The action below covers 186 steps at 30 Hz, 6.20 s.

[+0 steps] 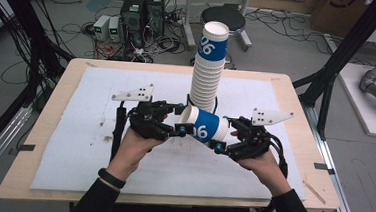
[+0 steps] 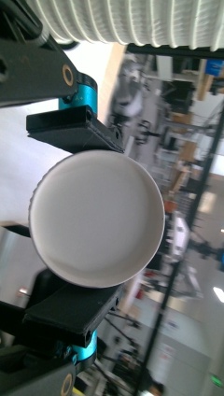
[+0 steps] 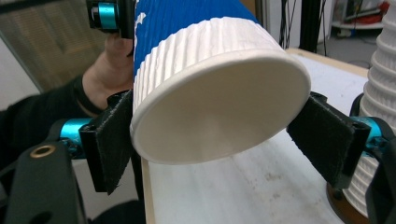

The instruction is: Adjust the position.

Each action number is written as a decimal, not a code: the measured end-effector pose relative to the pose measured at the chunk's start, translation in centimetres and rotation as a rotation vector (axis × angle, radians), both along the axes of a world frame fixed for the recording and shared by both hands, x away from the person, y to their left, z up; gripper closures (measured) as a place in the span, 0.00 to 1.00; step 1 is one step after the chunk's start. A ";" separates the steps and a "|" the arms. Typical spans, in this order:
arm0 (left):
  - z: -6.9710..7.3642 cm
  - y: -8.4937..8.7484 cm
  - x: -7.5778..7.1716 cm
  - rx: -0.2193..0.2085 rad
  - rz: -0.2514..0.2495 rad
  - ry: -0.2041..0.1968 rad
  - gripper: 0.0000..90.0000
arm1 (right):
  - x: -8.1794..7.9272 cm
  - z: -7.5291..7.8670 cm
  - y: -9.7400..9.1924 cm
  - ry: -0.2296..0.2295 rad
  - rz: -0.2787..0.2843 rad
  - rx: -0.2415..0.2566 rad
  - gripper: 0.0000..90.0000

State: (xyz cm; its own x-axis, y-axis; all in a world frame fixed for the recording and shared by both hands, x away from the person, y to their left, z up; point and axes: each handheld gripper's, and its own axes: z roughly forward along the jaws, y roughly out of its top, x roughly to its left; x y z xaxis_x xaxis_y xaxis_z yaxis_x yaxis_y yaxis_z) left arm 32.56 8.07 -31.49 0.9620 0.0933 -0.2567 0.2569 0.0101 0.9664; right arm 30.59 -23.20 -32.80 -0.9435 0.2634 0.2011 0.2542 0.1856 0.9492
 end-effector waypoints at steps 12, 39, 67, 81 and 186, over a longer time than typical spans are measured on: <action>1.5 -0.5 -0.7 0.284 -0.023 -0.065 0.27 | 0.0 0.4 -0.1 -0.005 0.036 -0.100 0.21; 0.1 -0.4 0.1 0.229 -0.139 -0.059 0.33 | -0.6 1.5 -0.4 -0.055 0.067 -0.098 0.18; -0.4 0.2 0.4 0.040 -0.079 -0.035 0.33 | 0.0 0.4 -0.3 0.060 0.029 0.099 0.18; -0.8 -0.8 0.2 0.062 -0.103 -0.030 0.33 | 0.1 0.4 -0.5 0.067 0.052 0.131 0.20; -1.6 -3.3 -0.5 0.212 -0.164 -0.068 0.32 | -0.7 1.9 -0.1 0.034 0.061 0.137 0.23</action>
